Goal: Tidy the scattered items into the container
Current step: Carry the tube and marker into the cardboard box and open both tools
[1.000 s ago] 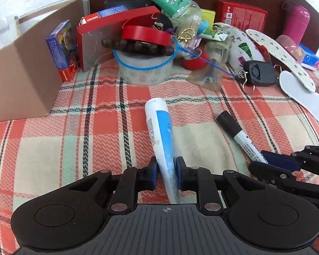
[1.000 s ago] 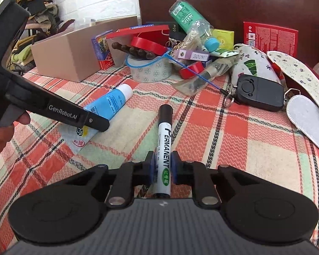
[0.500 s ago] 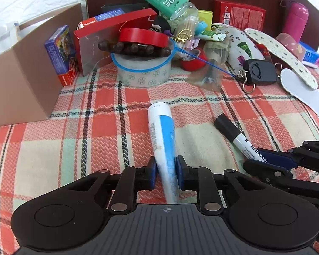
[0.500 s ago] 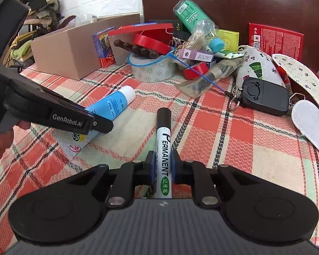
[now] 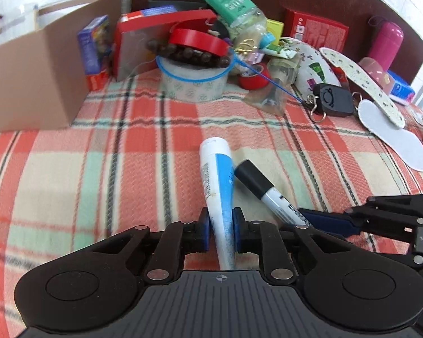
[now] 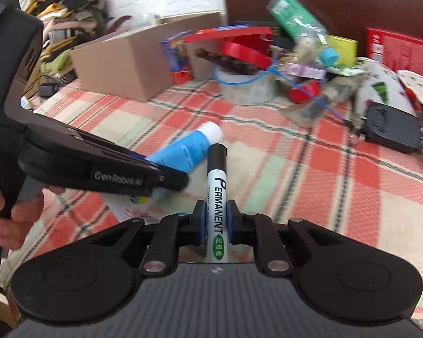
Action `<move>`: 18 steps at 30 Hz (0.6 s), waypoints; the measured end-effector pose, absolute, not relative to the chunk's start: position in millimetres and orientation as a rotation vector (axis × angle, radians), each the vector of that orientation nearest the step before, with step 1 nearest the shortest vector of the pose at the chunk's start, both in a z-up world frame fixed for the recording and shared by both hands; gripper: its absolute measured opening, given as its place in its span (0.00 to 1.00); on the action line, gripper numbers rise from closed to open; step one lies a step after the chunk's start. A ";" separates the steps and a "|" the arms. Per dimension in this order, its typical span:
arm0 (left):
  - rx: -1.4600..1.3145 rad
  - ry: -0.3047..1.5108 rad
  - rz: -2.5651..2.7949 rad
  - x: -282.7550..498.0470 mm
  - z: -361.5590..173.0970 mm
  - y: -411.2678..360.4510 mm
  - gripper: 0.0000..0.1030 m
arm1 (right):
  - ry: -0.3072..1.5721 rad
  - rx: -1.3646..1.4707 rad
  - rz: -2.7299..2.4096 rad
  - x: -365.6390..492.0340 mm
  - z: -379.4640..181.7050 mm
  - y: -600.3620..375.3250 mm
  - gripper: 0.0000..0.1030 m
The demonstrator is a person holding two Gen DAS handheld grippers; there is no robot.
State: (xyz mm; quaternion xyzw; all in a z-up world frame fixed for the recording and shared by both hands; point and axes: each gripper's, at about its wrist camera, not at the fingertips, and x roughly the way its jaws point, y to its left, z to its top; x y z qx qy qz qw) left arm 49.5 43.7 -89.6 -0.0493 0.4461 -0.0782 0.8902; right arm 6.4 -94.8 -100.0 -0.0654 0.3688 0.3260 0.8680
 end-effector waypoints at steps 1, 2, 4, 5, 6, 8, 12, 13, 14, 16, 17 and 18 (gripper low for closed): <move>-0.111 0.925 -0.156 45.5 -89.2 47.8 0.12 | 0.770 -0.143 0.689 5.0 -98.8 -91.0 0.17; -0.124 0.923 -0.151 41.4 -88.4 52.7 0.12 | 0.770 -0.141 0.698 4.2 -97.2 -87.5 0.17; -0.142 0.910 -0.133 33.4 -85.2 62.9 0.12 | 0.765 -0.144 0.722 1.8 -92.8 -79.7 0.17; -0.148 0.902 -0.122 29.6 -82.9 68.1 0.12 | 0.760 -0.150 0.736 0.2 -90.0 -74.7 0.17; -0.153 0.890 -0.111 25.9 -79.1 73.4 0.12 | 0.752 -0.155 0.749 -1.9 -87.0 -69.4 0.17; -0.160 0.859 -0.087 18.8 -69.7 84.1 0.12 | 0.731 -0.165 0.772 -5.5 -79.5 -58.7 0.17; -0.157 0.780 -0.043 13.6 -41.7 108.7 0.11 | 0.666 -0.170 0.823 -6.0 -57.2 -35.9 0.17; -0.155 0.758 -0.031 13.3 -33.8 115.1 0.11 | 0.646 -0.172 0.836 -4.3 -50.3 -29.0 0.17; -0.154 0.737 -0.020 13.1 -25.9 121.6 0.11 | 0.626 -0.173 0.849 -1.5 -43.2 -21.7 0.17; -0.150 0.694 0.001 14.4 -10.1 134.3 0.12 | 0.589 -0.177 0.874 6.2 -28.7 -6.4 0.18; -0.148 0.676 0.012 18.3 -1.9 140.7 0.12 | 0.572 -0.181 0.883 11.2 -21.3 1.9 0.18; -0.146 0.659 0.026 22.8 6.3 147.3 0.12 | 0.552 -0.186 0.892 16.4 -13.5 10.8 0.18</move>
